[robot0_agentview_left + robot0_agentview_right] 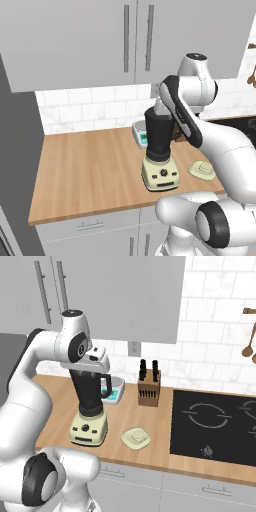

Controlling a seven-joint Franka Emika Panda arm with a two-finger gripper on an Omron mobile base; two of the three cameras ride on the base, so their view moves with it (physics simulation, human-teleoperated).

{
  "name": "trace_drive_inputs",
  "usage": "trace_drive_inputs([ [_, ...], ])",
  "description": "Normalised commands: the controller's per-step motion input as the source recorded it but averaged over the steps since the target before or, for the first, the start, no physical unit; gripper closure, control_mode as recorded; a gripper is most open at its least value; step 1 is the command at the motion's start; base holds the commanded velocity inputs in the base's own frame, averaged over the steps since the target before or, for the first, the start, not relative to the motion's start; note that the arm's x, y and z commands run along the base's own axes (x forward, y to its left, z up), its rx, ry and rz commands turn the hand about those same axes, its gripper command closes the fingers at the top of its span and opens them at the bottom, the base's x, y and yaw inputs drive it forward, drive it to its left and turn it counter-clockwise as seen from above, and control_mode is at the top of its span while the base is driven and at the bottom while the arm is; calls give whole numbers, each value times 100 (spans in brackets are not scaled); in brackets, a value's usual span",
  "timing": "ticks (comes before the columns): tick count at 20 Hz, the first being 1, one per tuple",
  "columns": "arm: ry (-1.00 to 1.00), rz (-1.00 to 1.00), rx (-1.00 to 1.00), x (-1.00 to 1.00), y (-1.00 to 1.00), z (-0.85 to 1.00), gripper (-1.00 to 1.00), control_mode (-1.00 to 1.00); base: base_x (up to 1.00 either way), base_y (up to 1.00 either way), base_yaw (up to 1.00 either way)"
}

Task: Close the lid blender by securely placing the lid on top.

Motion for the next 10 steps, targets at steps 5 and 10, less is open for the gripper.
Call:
trace_drive_inputs([
  [5,0,-1,0,-7,-10,-1,-100,-100,0,0,0],
  [10,0,-19,0,-47,-48,-34,-100,-100,0,0,0],
])
